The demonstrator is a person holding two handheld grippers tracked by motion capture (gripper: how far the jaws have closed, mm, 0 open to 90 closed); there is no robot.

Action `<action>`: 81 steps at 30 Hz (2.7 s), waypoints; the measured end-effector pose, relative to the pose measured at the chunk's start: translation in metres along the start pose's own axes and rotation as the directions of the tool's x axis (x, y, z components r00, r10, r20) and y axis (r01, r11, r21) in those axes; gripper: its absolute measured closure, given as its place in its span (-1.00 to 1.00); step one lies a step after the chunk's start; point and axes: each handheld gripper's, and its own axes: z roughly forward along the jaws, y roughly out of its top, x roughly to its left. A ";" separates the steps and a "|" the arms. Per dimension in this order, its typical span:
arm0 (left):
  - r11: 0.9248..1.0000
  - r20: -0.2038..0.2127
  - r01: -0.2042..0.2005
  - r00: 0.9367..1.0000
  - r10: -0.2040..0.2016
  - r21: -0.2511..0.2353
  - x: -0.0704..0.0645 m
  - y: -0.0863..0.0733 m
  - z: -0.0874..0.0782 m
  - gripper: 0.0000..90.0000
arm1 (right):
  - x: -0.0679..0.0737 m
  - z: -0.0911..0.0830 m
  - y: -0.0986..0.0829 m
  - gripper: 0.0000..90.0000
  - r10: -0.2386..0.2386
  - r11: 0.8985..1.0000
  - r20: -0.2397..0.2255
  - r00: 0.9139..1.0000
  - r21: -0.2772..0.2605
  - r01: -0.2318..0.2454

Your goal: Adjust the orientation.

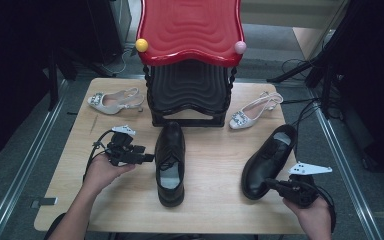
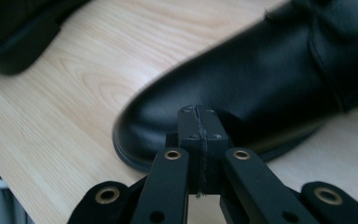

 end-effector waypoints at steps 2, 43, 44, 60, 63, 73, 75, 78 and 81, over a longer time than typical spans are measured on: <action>1.000 0.000 0.000 1.000 0.000 -0.001 0.000 0.000 0.000 -0.14 | -0.002 0.000 -0.004 1.00 -0.002 1.000 0.009 1.000 0.018 0.002; 1.000 -0.054 0.005 0.999 -0.006 -0.021 -0.013 -0.025 -0.019 -0.15 | -0.002 0.062 0.046 1.00 -0.050 0.998 -0.082 0.995 0.043 0.053; 1.000 -0.054 0.006 0.999 -0.007 -0.018 -0.013 -0.025 -0.019 -0.15 | -0.003 0.063 0.047 1.00 -0.048 0.998 -0.082 0.996 0.043 0.051; 1.000 -0.054 0.004 0.999 -0.005 -0.009 -0.015 -0.027 -0.016 -0.15 | -0.010 0.073 0.065 1.00 -0.035 0.999 -0.053 0.998 0.029 0.036; 1.000 -0.045 0.003 0.999 -0.003 -0.005 -0.015 -0.025 -0.014 -0.15 | -0.012 0.062 0.067 1.00 -0.009 1.000 -0.044 0.999 -0.004 0.009; 1.000 -0.040 -0.017 0.999 0.017 0.019 -0.012 -0.017 -0.005 -0.15 | -0.028 0.022 0.079 1.00 0.071 0.993 0.074 0.995 -0.095 -0.064; 1.000 -0.040 -0.015 0.999 0.016 0.022 -0.011 -0.015 -0.003 -0.15 | -0.035 0.017 0.081 1.00 0.082 0.992 0.100 0.992 -0.108 -0.071; 1.000 -0.037 -0.015 0.999 0.016 0.013 -0.009 -0.013 0.000 -0.15 | -0.044 0.012 0.083 1.00 0.114 0.989 0.153 0.982 -0.113 -0.098; 1.000 -0.036 -0.003 0.999 0.003 0.014 -0.006 -0.013 0.003 -0.14 | -0.048 0.007 0.082 1.00 0.145 0.984 0.205 0.968 -0.130 -0.119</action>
